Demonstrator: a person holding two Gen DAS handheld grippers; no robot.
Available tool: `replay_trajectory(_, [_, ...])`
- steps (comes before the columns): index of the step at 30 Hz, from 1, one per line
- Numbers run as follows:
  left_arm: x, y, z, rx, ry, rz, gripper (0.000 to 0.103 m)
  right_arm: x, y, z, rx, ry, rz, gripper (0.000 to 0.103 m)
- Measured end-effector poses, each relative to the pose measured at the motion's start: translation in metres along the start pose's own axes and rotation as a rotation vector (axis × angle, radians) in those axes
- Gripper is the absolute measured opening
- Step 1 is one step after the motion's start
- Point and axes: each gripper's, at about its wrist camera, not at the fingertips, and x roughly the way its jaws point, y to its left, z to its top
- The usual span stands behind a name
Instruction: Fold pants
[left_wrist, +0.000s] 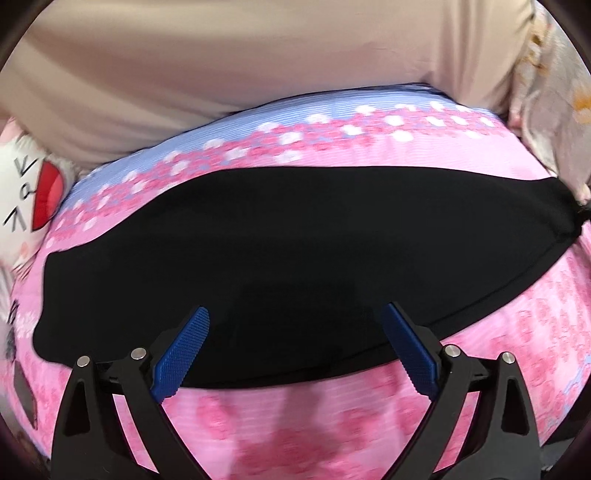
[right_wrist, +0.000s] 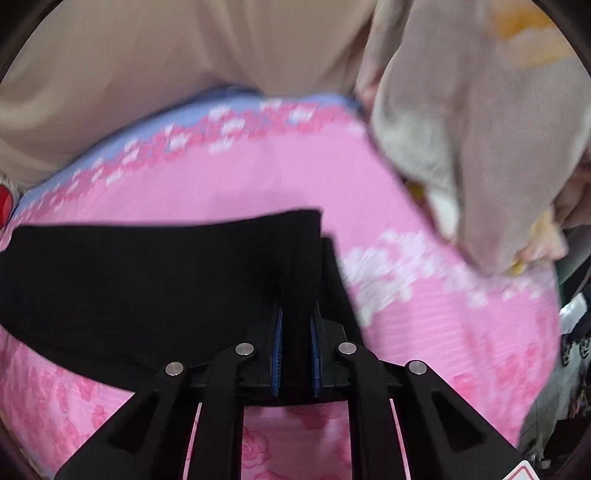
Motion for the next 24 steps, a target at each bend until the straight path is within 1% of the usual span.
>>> replay_trajectory(1, [0.002, 0.012, -0.003, -0.018, 0.008, 0.018, 0.093, -0.007, -0.008, 0.004, 0.020, -0.019, 0.000, 0.011])
replay_trajectory(2, [0.004, 0.021, -0.005, -0.032, 0.016, 0.028, 0.093, -0.009, -0.013, 0.006, 0.028, -0.018, -0.012, 0.011])
replay_trajectory(3, [0.007, 0.029, -0.007, -0.048, 0.024, 0.038, 0.093, 0.002, -0.019, 0.005, 0.011, 0.018, -0.061, 0.012])
replay_trajectory(4, [0.010, 0.036, -0.009, -0.063, 0.031, 0.042, 0.093, 0.018, -0.022, -0.001, -0.010, 0.090, -0.118, 0.016])
replay_trajectory(5, [0.012, 0.042, -0.010, -0.077, 0.038, 0.044, 0.093, 0.033, -0.026, -0.009, -0.011, 0.125, -0.150, 0.018])
replay_trajectory(6, [0.015, 0.051, -0.013, -0.098, 0.046, 0.051, 0.093, 0.024, -0.029, -0.011, 0.024, 0.067, -0.134, 0.018])
replay_trajectory(7, [0.015, 0.057, -0.014, -0.113, 0.051, 0.056, 0.093, 0.014, -0.028, -0.012, 0.063, 0.046, -0.132, 0.020])
replay_trajectory(8, [0.015, 0.062, -0.016, -0.122, 0.052, 0.057, 0.093, 0.001, -0.025, -0.012, 0.091, 0.011, -0.137, 0.024])
replay_trajectory(9, [0.013, 0.068, -0.018, -0.131, 0.049, 0.057, 0.093, -0.015, -0.017, -0.011, 0.097, -0.031, -0.125, 0.032])
replay_trajectory(10, [0.012, 0.074, -0.020, -0.139, 0.043, 0.057, 0.093, -0.031, 0.002, -0.014, 0.070, -0.067, -0.077, 0.048])
replay_trajectory(11, [0.011, 0.080, -0.023, -0.144, 0.037, 0.059, 0.093, -0.044, 0.031, -0.020, 0.022, -0.085, -0.026, 0.056])
replay_trajectory(12, [0.011, 0.085, -0.025, -0.150, 0.034, 0.065, 0.093, -0.047, 0.058, -0.026, -0.035, -0.087, 0.017, 0.062])
replay_trajectory(14, [0.012, 0.093, -0.027, -0.161, 0.030, 0.069, 0.093, -0.044, 0.120, -0.041, -0.188, -0.062, 0.089, 0.062])
replay_trajectory(15, [0.013, 0.095, -0.028, -0.167, 0.031, 0.067, 0.093, -0.041, 0.153, -0.049, -0.266, -0.057, 0.111, 0.062])
replay_trajectory(16, [0.014, 0.100, -0.028, -0.179, 0.036, 0.062, 0.093, -0.037, 0.194, -0.060, -0.357, -0.059, 0.151, 0.058])
replay_trajectory(18, [0.014, 0.108, -0.031, -0.194, 0.032, 0.049, 0.093, -0.031, 0.257, -0.074, -0.456, -0.068, 0.236, 0.058])
replay_trajectory(20, [0.009, 0.117, -0.035, -0.201, 0.022, 0.054, 0.093, -0.023, 0.302, -0.080, -0.529, -0.059, 0.290, 0.058])
replay_trajectory(22, [0.004, 0.127, -0.040, -0.204, 0.010, 0.055, 0.093, -0.012, 0.344, -0.085, -0.617, -0.061, 0.302, 0.058])
replay_trajectory(24, [-0.001, 0.136, -0.044, -0.204, 0.003, 0.051, 0.094, 0.002, 0.372, -0.083, -0.662, -0.060, 0.298, 0.058])
